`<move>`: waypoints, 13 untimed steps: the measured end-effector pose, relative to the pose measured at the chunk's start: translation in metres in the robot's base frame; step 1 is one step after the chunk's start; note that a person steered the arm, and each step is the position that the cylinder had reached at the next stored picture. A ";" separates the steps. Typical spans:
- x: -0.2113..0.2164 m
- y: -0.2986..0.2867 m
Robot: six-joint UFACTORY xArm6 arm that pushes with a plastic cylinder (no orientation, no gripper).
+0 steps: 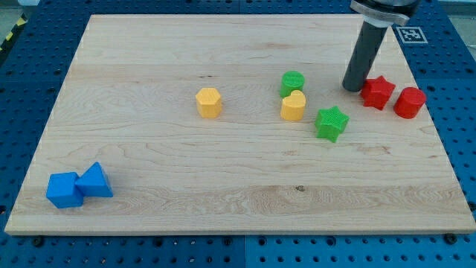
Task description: Push the green circle to the top middle of the board
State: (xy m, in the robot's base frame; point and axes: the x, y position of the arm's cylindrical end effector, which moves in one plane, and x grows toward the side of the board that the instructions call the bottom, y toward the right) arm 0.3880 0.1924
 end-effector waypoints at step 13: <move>-0.039 -0.256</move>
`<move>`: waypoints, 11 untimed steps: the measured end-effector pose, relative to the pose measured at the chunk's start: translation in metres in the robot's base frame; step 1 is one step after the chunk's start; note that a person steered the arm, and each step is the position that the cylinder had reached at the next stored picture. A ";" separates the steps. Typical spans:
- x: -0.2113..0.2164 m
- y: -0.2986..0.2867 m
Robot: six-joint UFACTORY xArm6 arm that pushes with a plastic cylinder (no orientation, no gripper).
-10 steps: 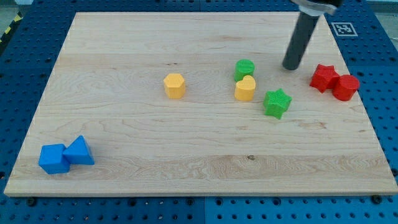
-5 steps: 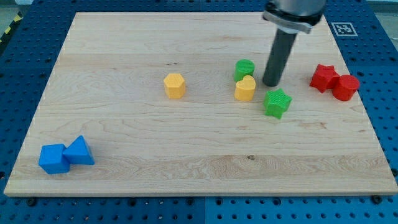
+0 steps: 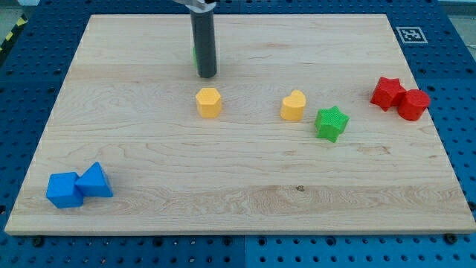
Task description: Push the green circle to the top middle of the board
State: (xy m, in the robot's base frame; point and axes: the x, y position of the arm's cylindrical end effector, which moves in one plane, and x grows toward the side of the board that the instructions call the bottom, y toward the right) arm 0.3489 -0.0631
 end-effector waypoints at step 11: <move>-0.060 0.063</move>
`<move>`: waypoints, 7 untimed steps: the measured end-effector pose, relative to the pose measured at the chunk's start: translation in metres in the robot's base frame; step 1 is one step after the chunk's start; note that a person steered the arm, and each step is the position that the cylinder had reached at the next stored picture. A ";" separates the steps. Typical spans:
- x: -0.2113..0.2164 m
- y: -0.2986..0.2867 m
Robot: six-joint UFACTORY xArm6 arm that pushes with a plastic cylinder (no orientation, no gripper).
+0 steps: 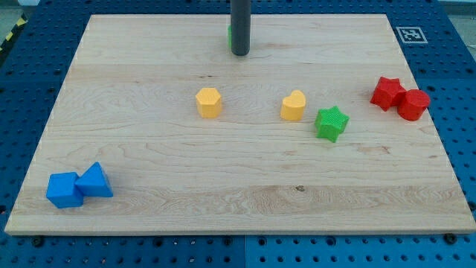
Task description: Push the green circle to the top middle of the board
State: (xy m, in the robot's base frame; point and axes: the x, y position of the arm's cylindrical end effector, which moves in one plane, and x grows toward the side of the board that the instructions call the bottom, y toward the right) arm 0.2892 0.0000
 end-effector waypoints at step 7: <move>0.063 0.074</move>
